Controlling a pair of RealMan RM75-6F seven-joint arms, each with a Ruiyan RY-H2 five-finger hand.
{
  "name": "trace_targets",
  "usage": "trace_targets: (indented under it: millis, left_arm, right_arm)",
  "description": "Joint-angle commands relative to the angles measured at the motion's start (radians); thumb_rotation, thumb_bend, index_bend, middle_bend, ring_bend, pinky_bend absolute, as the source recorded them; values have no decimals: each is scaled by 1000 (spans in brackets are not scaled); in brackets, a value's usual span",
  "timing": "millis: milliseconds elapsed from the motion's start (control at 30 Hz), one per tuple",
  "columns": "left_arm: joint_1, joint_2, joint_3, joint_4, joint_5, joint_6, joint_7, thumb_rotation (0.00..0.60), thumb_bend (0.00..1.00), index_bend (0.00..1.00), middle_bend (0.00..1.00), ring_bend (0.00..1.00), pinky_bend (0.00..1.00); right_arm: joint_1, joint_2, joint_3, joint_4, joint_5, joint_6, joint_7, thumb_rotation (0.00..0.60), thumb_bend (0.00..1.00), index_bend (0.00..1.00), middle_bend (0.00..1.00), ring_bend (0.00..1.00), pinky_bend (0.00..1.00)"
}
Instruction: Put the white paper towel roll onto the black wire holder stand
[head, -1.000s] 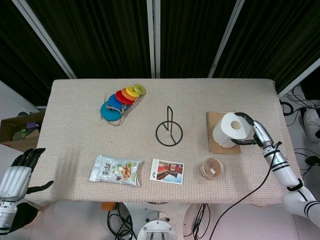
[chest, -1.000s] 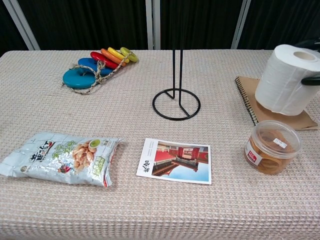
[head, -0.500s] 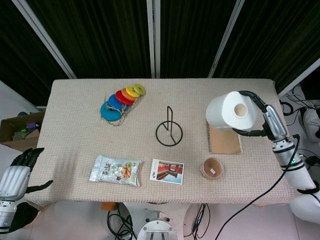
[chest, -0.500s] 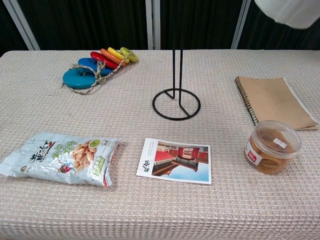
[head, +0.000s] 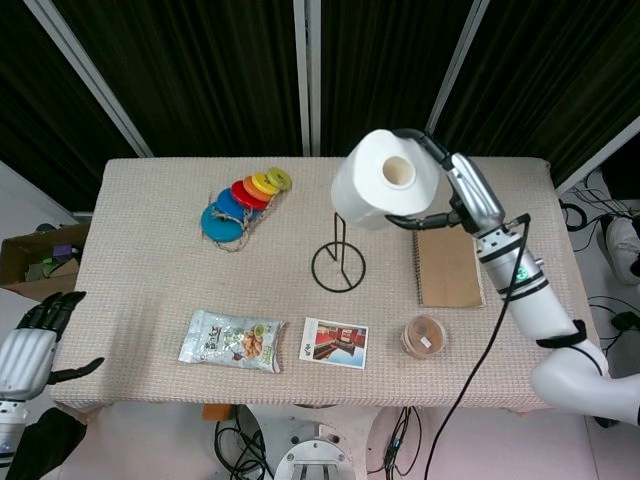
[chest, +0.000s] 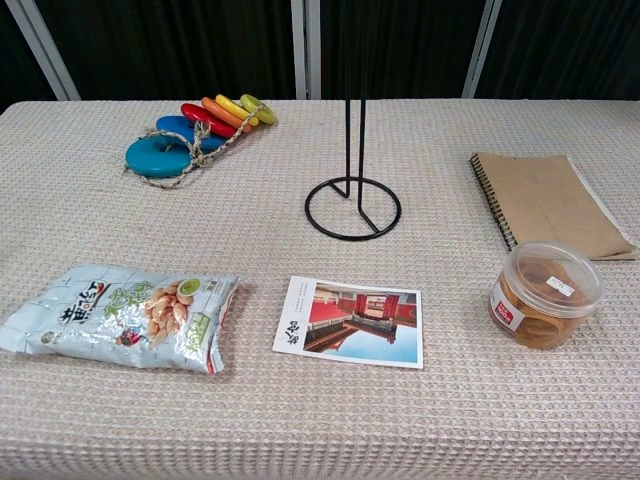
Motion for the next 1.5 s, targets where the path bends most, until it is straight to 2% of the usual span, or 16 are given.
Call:
trace_targets:
  millis: [33, 233, 400, 933, 1167, 1500]
  left_arm:
    - [3, 2, 1, 8, -9, -3, -12, 464, 60, 101, 130, 93, 207]
    - [4, 7, 2, 24, -26, -21, -35, 463, 60, 101, 130, 93, 208]
    - [2, 6, 7, 29, -20, -27, -61, 468, 61, 101, 130, 93, 207]
    - [7, 9, 6, 34, -19, -18, -73, 465, 60, 101, 130, 93, 207]
    - [8, 8, 4, 37, -16, -12, -74, 466, 60, 101, 130, 93, 207]
    - [11, 7, 7, 39, -15, -11, -73, 468, 60, 101, 130, 93, 208]
  right_arm:
    - [87, -26, 21, -20, 154, -80, -127, 600, 150, 359, 437, 429, 496]
    - [156, -21, 20, -28, 298, -106, -279, 600, 148, 359, 437, 426, 497]
    - [186, -31, 22, -42, 358, -117, -327, 600, 150, 359, 437, 427, 498]
    - [232, -85, 4, -33, 457, -123, -403, 600, 150, 359, 437, 425, 498]
    - [232, -101, -3, -27, 462, -130, -412, 600, 149, 358, 437, 425, 498]
    - [214, -153, -40, 19, 457, -157, -397, 600, 145, 353, 429, 424, 498]
